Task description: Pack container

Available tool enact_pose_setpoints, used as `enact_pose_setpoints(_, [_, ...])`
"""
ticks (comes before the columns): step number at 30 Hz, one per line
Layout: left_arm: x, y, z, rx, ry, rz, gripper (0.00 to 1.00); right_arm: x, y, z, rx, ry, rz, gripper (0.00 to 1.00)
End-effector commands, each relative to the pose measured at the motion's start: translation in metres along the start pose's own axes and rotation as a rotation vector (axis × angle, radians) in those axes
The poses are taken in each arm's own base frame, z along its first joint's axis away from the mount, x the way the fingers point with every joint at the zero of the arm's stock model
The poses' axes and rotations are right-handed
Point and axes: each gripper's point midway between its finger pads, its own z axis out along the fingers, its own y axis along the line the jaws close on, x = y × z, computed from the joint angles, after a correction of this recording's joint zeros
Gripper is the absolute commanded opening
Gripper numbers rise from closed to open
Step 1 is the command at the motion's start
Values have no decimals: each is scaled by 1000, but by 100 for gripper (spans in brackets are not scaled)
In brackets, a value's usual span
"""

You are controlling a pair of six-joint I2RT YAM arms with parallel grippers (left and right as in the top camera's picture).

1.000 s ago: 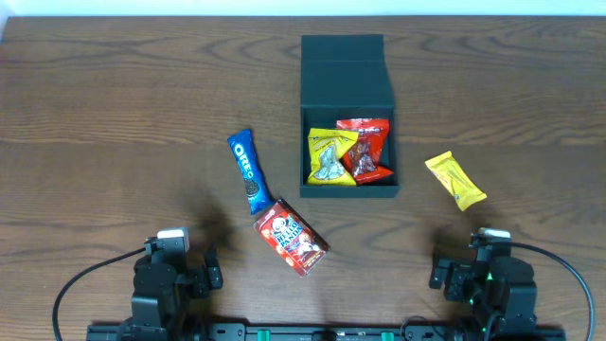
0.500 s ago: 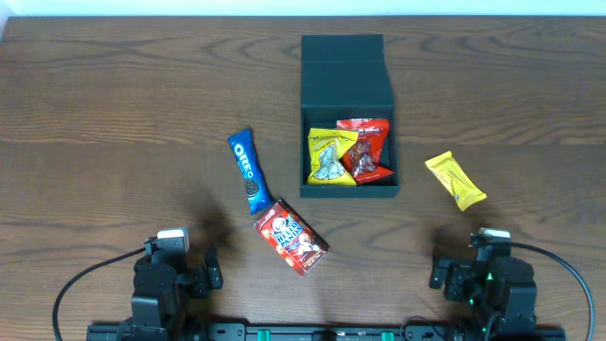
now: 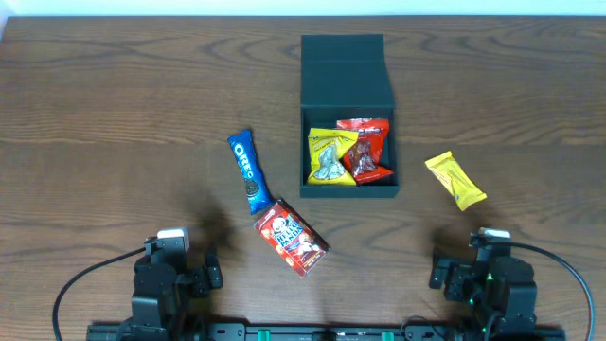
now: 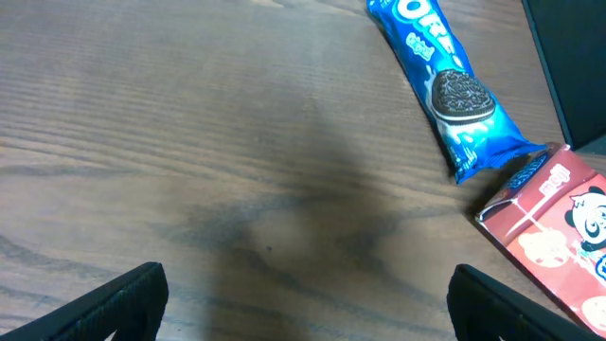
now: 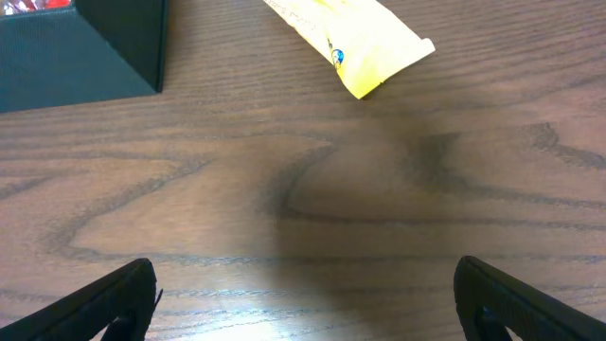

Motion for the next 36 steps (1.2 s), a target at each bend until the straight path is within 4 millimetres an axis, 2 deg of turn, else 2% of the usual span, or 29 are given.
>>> enact_pose_setpoints(1, [6,-3,7,20,17,17,95,0,0,0,-2,-5,-9,99])
enact_pose_setpoints(8, [-42,-23,-19,103,6,-75,95,0,0,0,-2,-5,-10,99])
enact_pose_setpoints(11, [-63,-43,-28,189,82,-159,95,0,0,0,-2,-5,-9,99])
enact_pose_setpoints(15, [-75,-60,-30,238,234,-212,96,0,0,0,-2,-5,-9,99])
enact_pose_setpoints(18, [-91,-65,-21,232,269,-230,95,0,0,0,-2,-5,-10,99])
enact_pose_setpoints(22, [-105,-82,-9,266,345,-256,95,0,0,0,-2,-5,-9,99])
enact_pose_setpoints(25, [-119,-99,7,278,387,-249,95,0,0,0,-2,-5,-10,99])
enact_pose_setpoints(28, [-130,-110,28,213,421,-264,95,0,0,0,-2,-5,-10,99])
enact_pose_setpoints(32, [-137,-121,56,131,476,-355,95,0,0,0,-2,-5,-9,99])
enact_pose_setpoints(36, [-130,-127,90,95,525,-394,95,0,0,0,-2,-5,-10,99])
